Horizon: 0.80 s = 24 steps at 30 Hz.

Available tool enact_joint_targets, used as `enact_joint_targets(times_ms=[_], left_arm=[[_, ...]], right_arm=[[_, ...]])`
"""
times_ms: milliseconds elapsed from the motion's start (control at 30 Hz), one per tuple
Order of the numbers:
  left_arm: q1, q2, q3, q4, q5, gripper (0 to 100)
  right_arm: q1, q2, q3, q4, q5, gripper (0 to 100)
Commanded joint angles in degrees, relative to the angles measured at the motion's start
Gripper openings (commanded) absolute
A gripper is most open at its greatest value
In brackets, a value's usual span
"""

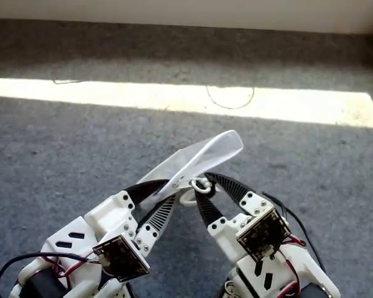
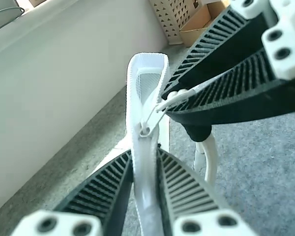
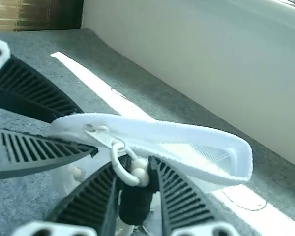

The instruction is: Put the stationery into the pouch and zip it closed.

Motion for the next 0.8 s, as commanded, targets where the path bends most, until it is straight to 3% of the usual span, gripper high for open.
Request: enact_joint_targets(times_ms=[0, 767], left_arm=[[-0.9, 0.2, 0.0, 0.9, 0.4, 1], [-0.9, 0.2, 0.0, 1.0, 0.2, 1]], right_arm=[[4.7, -0.1, -5.6, -2.6, -0.7, 0.7], [19.7, 0.2, -5.4, -12.4, -1.8, 0.7]])
